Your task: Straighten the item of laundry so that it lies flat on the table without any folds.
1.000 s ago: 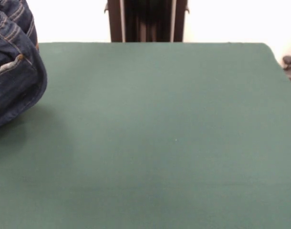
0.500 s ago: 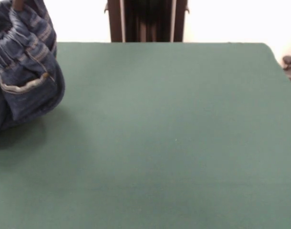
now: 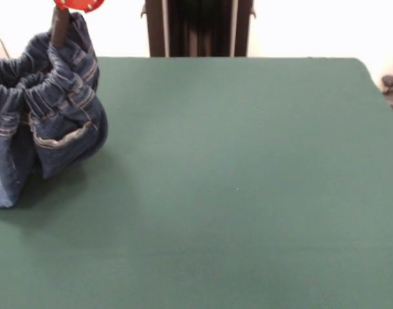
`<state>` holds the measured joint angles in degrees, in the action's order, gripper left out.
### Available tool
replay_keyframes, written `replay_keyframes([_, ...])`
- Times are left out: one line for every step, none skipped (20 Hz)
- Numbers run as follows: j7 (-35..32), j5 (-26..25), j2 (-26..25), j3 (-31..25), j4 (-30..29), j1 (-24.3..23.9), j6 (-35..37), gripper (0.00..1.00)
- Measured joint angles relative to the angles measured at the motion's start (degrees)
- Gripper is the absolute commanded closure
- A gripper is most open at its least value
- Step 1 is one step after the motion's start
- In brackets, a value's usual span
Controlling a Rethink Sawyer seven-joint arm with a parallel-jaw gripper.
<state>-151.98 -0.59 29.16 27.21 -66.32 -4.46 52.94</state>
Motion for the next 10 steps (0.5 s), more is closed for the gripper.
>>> replay_keyframes([0.0, 0.4, -0.4, 0.1, 0.0, 0.1, 0.0, 1.0])
replay_keyframes([0.0, 0.8, -0.7, 0.3, 0.0, 0.2, 0.0, 1.0])
replay_keyframes([0.0, 1.0, -0.9, 0.4, 0.0, 0.3, 0.0, 1.0])
replay_keyframes([0.0, 1.2, -1.1, 0.6, 0.0, 0.4, 0.0, 1.0])
replay_keyframes([0.0, 1.3, -1.2, 0.8, 0.0, 0.5, 0.0, 1.0])
replay_keyframes([0.0, 1.8, -1.6, 1.1, 0.0, 0.8, 0.0, 1.0])
replay_keyframes([0.0, 1.9, -1.6, 1.2, 0.0, 0.9, 0.0, 1.0])
replay_keyframes([0.0, 2.0, -1.7, 1.3, 0.0, 1.0, 0.0, 1.0])
replay_keyframes([0.0, 2.2, -1.7, 1.4, 0.0, 1.5, 0.0, 1.0])
replay_keyframes([0.0, 2.4, -1.8, 1.6, 0.0, 1.9, 0.0, 1.0])
